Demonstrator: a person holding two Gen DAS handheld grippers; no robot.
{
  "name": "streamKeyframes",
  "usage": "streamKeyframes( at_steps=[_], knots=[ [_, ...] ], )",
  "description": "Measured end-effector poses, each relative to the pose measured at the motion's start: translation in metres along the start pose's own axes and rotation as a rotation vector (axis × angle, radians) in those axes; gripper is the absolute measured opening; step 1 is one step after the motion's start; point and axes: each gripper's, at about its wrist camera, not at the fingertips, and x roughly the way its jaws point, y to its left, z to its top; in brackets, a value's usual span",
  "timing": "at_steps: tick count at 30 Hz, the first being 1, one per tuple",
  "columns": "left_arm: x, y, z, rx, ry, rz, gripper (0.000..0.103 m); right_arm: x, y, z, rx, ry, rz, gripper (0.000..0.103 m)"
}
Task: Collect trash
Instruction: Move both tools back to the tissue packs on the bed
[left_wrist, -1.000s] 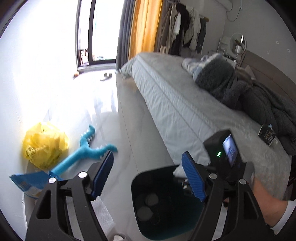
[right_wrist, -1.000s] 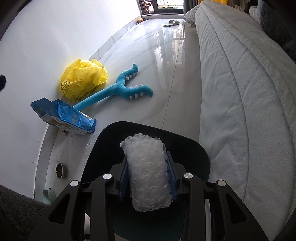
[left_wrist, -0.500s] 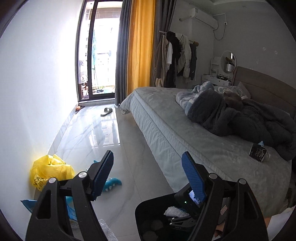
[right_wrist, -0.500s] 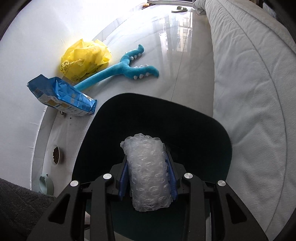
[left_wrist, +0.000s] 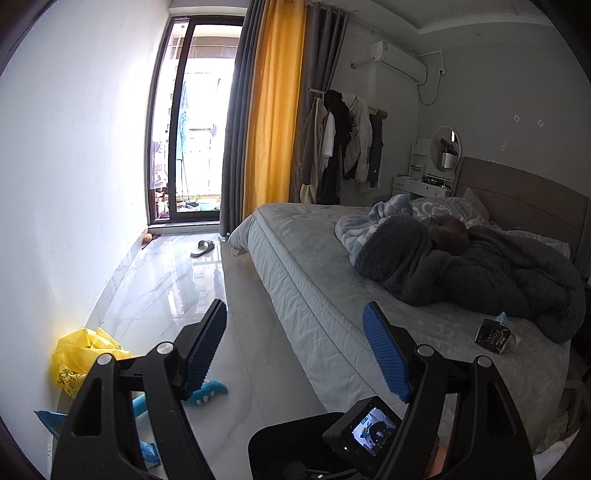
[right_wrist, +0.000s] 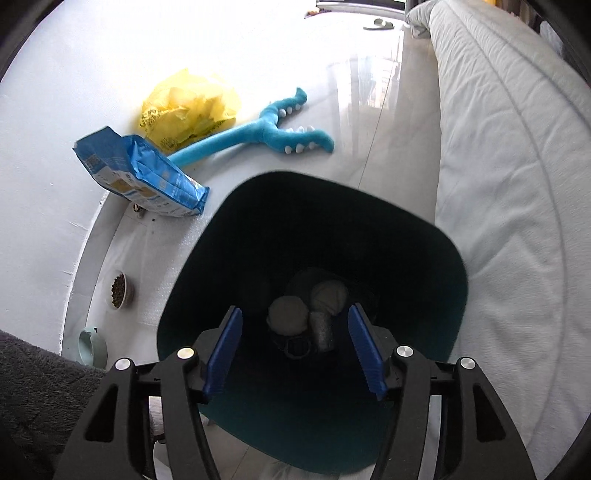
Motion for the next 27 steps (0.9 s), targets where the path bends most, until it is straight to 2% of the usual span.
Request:
streamKeyframes(
  at_steps=[5,12,17,20,27],
  knots=[
    [0.005,-0.011,0.006,-0.012,-0.006,-0.010,0.078,-0.026,-0.004,-0.001,0.010,-0.066,0.013,0.062],
    [0.011,-0.030,0.010,-0.004,-0.018,-0.003,0.081,-0.077,-0.015,-0.010,-0.016,-0.208,-0.002,0.065],
    [0.021,-0.048,0.010,-0.020,-0.007,-0.032,0.082,-0.111,-0.036,-0.019,0.000,-0.297,-0.009,0.065],
    [0.024,-0.061,0.012,0.000,-0.014,-0.044,0.087,-0.134,-0.046,-0.026,0.020,-0.354,-0.015,0.066],
    [0.039,-0.086,0.012,-0.018,0.008,-0.083,0.090,-0.183,-0.078,-0.044,0.036,-0.456,-0.075,0.068]
  ],
)
